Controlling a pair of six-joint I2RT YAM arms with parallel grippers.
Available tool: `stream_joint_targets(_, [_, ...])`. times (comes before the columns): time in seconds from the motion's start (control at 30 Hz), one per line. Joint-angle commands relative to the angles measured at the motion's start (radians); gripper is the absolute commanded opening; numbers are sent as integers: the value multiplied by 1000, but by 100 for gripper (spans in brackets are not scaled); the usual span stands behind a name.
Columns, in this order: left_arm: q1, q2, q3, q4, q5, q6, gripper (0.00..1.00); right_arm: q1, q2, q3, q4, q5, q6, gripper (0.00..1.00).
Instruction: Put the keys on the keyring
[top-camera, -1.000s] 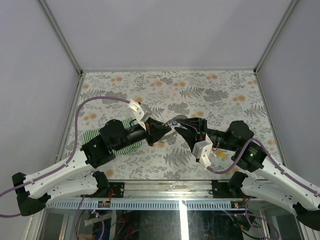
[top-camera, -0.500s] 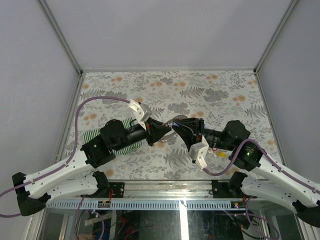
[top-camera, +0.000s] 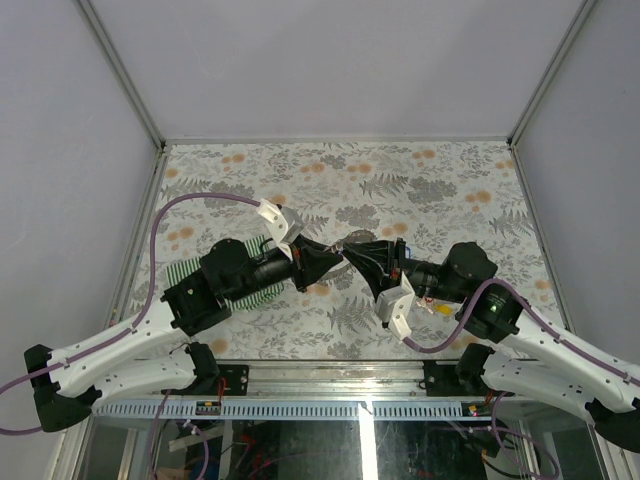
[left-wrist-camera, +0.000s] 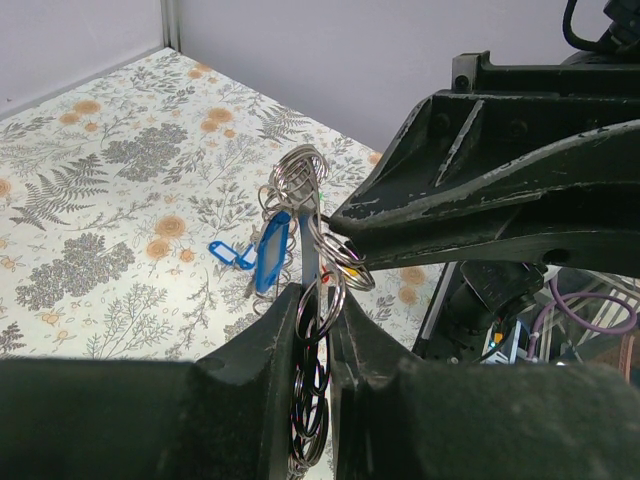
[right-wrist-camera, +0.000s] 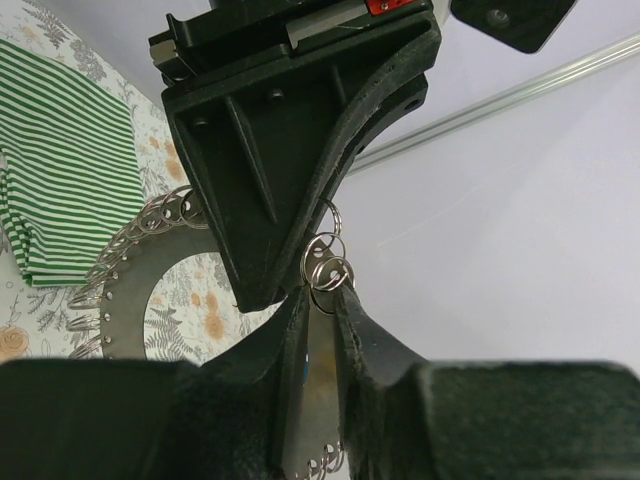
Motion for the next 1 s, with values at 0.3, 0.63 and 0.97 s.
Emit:
stream_joint_targets(0.3, [-4,3,31,84,-9,6,0,17,-7,-6,110,61,79,11])
stream_joint_targets(0.63, [-4,6,33,82,-11,9,0,16,-22,-2,119,95,164,8])
stream_joint_targets(0.97, [-4,3,37,81,6,30,0,16,-29,3,132,116,237,4])
